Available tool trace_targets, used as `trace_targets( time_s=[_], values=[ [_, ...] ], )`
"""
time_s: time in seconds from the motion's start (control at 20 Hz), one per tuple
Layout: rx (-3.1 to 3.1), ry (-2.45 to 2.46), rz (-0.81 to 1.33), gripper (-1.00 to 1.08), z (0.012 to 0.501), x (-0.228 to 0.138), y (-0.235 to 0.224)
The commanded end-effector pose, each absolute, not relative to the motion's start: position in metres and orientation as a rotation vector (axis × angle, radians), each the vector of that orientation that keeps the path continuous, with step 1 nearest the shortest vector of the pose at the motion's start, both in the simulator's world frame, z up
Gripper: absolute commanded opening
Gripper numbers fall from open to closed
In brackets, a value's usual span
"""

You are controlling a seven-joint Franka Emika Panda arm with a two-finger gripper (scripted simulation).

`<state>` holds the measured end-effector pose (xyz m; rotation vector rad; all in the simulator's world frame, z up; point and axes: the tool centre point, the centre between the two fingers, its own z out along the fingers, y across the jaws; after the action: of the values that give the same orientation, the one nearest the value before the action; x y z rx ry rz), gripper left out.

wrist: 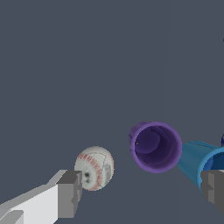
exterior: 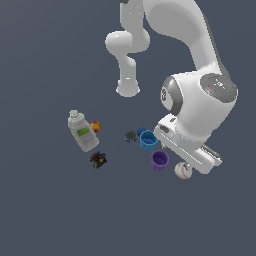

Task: Pick up a designated object from a clutter of objects.

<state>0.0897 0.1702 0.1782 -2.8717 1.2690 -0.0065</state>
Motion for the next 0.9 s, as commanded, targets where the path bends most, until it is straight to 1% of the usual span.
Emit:
trace_targets(
  time_s=[0.0,0.45,0.85],
  values=[
    [-2.840,1.339,-0.006,1.00,0.167,0.091,0.181],
    [-2.722,1.566,-0.002,1.00,0.128,0.094,0.219],
    [-2.648,1.690,-0.001,1.00,0.106,0.093,0.240]
  ],
)
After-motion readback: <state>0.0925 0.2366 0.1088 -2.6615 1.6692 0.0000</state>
